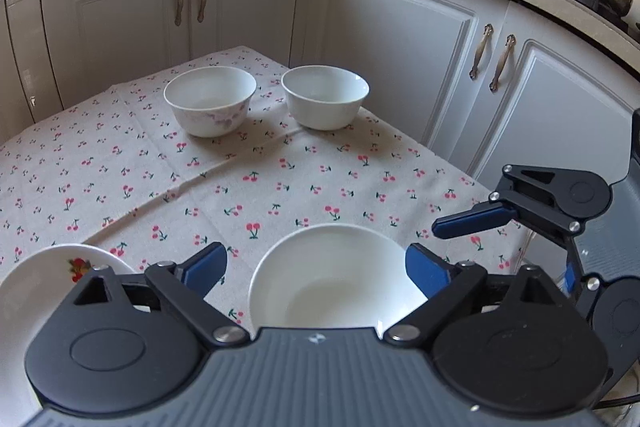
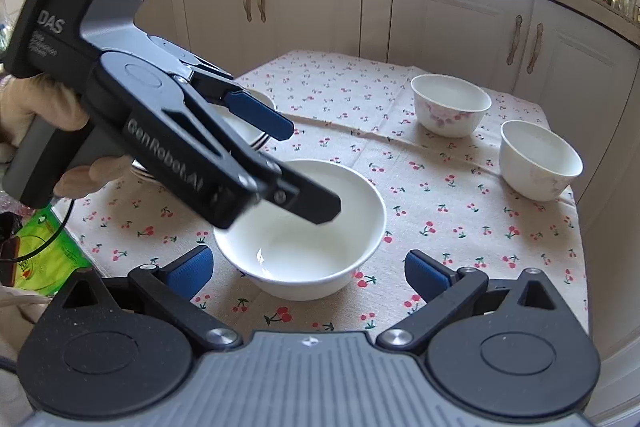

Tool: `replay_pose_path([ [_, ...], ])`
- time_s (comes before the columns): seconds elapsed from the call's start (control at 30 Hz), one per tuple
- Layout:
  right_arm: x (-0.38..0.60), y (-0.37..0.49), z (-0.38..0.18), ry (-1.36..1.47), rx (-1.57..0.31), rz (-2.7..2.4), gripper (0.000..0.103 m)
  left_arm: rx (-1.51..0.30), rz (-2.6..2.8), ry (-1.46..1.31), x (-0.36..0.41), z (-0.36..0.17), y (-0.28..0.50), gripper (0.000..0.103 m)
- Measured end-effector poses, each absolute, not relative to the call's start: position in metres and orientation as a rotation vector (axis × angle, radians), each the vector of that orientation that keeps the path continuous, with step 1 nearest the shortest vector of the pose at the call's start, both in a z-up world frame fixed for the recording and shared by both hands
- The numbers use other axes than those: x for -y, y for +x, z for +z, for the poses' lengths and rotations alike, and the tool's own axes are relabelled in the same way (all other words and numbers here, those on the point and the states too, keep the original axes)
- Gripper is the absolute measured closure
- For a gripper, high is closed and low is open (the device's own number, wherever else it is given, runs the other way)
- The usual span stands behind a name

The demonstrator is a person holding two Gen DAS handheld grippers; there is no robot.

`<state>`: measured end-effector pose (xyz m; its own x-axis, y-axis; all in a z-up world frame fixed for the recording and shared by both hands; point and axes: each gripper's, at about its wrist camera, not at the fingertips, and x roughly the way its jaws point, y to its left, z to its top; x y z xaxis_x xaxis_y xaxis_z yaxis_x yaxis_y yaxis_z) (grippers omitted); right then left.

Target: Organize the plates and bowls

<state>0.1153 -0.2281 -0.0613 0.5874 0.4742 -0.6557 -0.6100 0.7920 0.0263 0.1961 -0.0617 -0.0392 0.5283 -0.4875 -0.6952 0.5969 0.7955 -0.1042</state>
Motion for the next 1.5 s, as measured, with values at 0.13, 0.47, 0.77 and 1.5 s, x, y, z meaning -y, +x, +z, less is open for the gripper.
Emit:
replay_pose_path([
  [0.13,0.239,0.116,-0.055,-0.202,-0.672,0.615,0.000,-0.791,-0.657,0.174,0.067,-0.033,0.204,0.006],
  [0.47,0.275,0.158,-0.061,-0.148,-0.622,0.352,0.000,-0.756,-0.668,0.226,0.103,-0.013,0.250,0.006],
  [0.77,0.287,0.217,-0.073,-0.213,-0.593,0.197,0.000,-0.745,-0.699,0.267,0.150,-0.004,0.315,0.006],
  [1.5,0.302,0.296,-0.106,-0.190,-0.621,0.187,0.000,-0.814,-0.804,0.352,0.215,-0.064,0.411,0.008],
])
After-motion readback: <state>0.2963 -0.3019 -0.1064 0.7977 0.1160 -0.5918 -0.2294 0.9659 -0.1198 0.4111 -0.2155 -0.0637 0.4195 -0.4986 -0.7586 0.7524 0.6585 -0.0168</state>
